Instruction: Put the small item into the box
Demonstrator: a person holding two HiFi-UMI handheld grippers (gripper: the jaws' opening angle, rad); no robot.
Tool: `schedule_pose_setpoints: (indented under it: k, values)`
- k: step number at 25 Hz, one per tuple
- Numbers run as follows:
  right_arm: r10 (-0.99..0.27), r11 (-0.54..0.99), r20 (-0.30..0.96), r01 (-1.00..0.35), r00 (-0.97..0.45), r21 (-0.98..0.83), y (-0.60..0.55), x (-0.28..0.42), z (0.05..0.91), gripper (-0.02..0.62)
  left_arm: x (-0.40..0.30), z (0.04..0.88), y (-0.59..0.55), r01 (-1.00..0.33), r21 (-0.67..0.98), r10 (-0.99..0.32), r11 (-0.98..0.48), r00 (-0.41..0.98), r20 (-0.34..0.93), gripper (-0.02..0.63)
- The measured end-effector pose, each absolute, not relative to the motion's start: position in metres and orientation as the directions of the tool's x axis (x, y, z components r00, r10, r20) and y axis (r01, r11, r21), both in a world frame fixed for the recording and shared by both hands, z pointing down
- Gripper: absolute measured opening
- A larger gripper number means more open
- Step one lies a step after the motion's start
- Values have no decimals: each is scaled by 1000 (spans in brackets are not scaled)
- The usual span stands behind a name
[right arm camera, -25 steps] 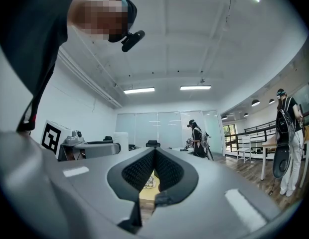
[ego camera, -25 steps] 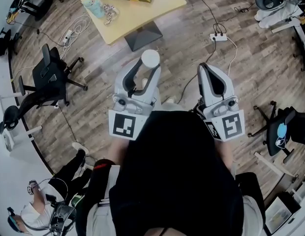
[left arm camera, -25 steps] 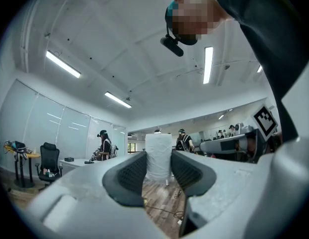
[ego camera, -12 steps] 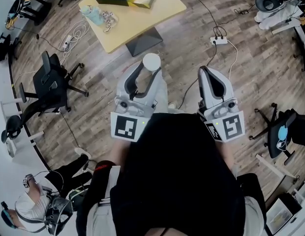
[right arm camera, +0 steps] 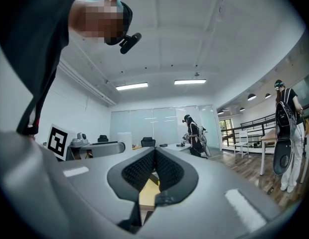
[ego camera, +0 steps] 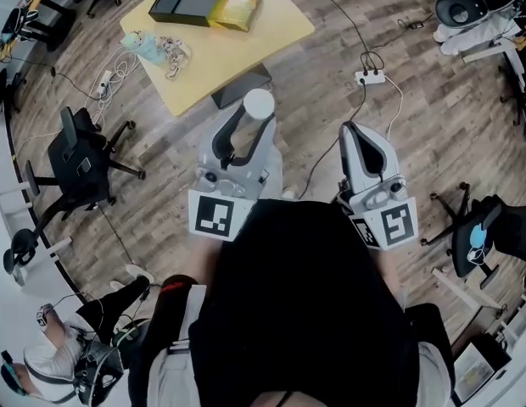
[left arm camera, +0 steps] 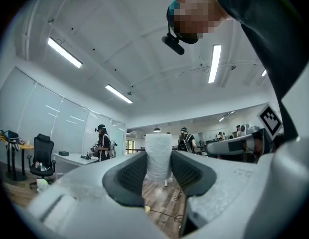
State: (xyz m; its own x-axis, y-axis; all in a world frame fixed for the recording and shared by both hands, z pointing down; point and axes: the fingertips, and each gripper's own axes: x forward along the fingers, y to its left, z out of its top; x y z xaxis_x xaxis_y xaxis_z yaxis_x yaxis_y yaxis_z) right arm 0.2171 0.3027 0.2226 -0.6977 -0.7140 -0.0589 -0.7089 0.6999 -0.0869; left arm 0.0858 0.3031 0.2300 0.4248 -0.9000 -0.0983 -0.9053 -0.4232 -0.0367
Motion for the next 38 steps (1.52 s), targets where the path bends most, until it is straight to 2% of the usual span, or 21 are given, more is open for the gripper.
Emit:
schedule_pose_setpoints:
  k: [21, 38]
  values:
    - [-767, 641, -77, -757, -637, -128, 144, 173, 215, 2, 30, 224, 138, -885, -41, -877, -463, 465, -120, 166]
    - [-721, 693, -86, -712, -688, -113, 108, 124, 210, 2, -17, 229, 110, -910, -11, -902, -415, 413, -126, 166]
